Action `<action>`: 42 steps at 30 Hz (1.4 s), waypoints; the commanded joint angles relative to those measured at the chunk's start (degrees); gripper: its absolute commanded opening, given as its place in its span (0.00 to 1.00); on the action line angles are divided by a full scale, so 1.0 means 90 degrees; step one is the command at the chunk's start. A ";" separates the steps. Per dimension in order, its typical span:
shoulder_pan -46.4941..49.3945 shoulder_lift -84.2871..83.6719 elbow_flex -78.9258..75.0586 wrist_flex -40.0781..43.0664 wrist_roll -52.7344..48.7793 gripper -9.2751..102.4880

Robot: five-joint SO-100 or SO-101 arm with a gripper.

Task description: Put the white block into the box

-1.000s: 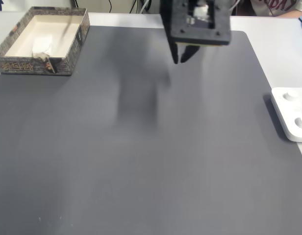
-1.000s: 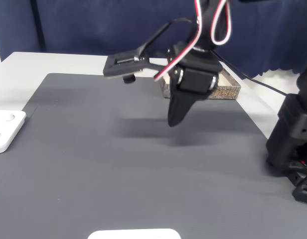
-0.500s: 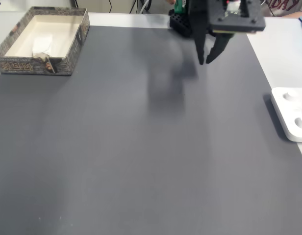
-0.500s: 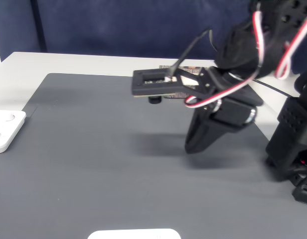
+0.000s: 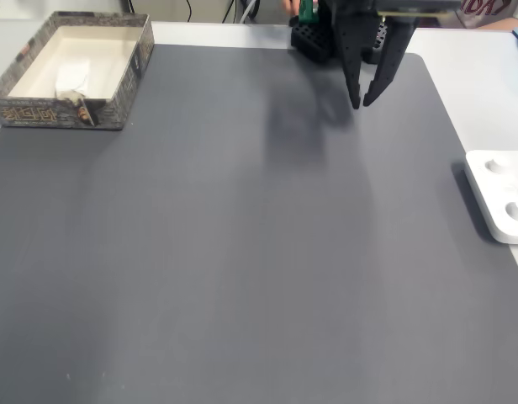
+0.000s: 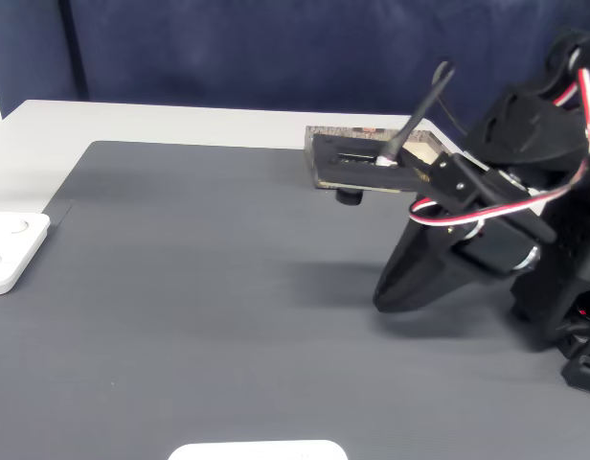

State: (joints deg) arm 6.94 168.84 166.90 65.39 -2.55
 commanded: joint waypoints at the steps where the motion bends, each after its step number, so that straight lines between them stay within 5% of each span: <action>1: -0.0127 0.0889 0.0244 0.0176 -0.0010 0.07; 42: -0.0459 0.2402 0.1143 0.1201 0.0088 0.07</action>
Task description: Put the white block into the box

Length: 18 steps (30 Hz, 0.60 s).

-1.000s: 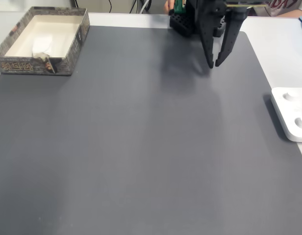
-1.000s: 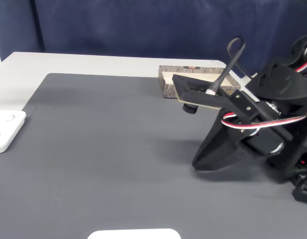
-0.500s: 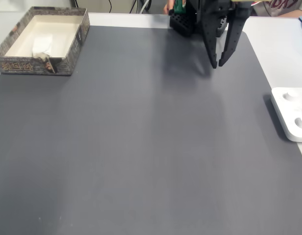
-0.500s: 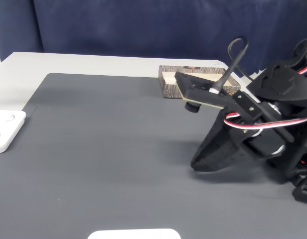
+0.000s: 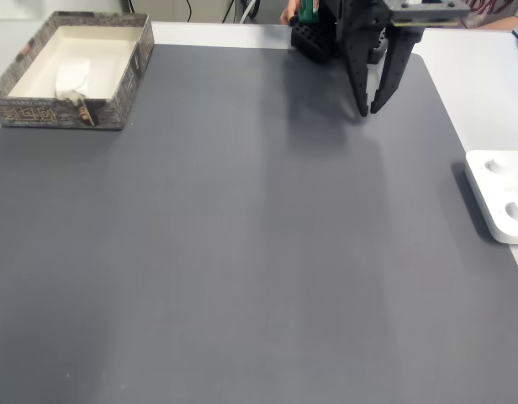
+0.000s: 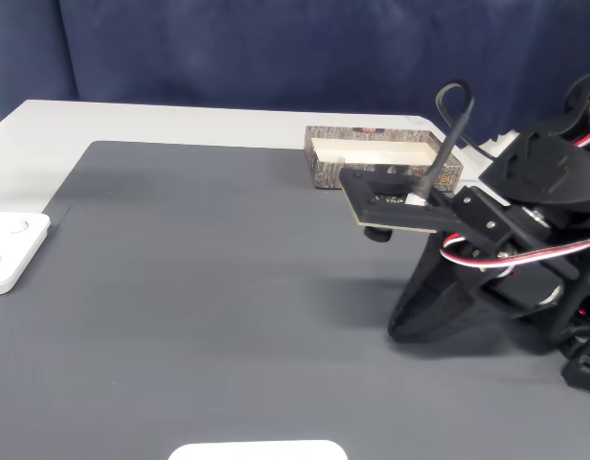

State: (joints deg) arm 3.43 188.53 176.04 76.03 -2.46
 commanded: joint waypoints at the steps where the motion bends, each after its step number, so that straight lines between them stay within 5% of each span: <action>1: -0.0068 0.0215 0.0127 0.0020 0.0078 0.07; 18: -0.0068 0.0215 0.0127 0.0020 0.0029 0.07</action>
